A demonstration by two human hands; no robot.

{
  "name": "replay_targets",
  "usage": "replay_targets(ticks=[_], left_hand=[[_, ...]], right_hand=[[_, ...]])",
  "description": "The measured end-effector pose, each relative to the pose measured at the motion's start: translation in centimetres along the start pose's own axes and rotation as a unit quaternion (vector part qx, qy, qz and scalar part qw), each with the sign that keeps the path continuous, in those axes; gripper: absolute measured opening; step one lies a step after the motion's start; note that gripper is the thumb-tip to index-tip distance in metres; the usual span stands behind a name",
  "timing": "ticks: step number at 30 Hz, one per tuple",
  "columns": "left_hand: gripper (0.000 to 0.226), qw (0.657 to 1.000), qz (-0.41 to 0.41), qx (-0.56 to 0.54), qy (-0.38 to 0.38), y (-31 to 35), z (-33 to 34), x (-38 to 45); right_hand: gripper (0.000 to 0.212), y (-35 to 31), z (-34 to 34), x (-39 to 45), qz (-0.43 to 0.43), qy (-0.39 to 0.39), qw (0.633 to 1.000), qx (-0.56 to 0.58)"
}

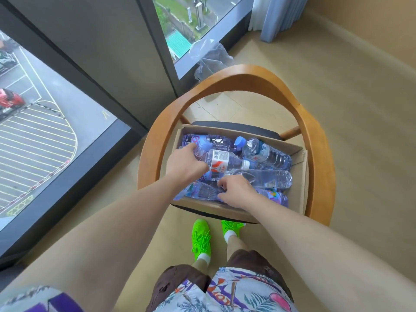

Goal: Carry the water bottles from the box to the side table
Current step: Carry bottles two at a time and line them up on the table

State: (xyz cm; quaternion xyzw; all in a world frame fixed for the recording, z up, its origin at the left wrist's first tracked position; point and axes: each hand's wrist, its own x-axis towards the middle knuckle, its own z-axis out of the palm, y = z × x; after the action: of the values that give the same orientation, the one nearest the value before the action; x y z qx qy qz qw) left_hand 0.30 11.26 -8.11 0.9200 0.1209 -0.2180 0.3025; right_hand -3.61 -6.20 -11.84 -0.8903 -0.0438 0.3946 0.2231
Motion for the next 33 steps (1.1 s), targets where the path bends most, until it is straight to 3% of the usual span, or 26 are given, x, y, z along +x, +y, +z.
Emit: replay_targets(ticks=[5,9,13,18,21,25,30,33], left_hand=[[0.061,1.000,-0.005,-0.012,0.002,-1.3,0.4,0.1],[0.058,1.000,-0.006,-0.022,-0.002,-1.9,0.5,0.1],[0.052,0.999,-0.020,-0.021,0.017,-1.6,0.2,0.0],[0.027,0.999,-0.008,-0.029,0.026,-1.0,-1.0,-0.3],[0.026,0.999,0.001,-0.032,0.031,-0.7,-2.1,-0.7],[0.024,0.997,0.014,-0.054,0.051,-0.6,-4.5,-1.7],[0.024,0.990,-0.001,-0.119,0.071,0.3,-8.4,-2.9],[0.024,0.985,0.007,-0.147,0.094,1.0,-11.0,-3.9]], right_hand=[[0.039,-1.6,3.2,2.3,0.010,-0.081,0.992,-0.098],[0.046,-1.9,3.8,2.9,0.041,-0.085,0.990,-0.101],[0.051,-1.9,2.9,2.4,0.035,-0.061,0.996,-0.059],[0.062,-2.1,0.9,0.7,0.044,0.007,0.994,0.099],[0.059,-3.4,0.2,0.0,0.059,0.051,0.971,0.225],[0.037,-5.7,-0.6,-1.0,0.033,0.117,0.944,0.306],[0.027,-8.9,-2.9,-2.8,-0.023,0.196,0.880,0.432],[0.025,-11.1,-5.3,-3.8,-0.014,0.224,0.825,0.518]])
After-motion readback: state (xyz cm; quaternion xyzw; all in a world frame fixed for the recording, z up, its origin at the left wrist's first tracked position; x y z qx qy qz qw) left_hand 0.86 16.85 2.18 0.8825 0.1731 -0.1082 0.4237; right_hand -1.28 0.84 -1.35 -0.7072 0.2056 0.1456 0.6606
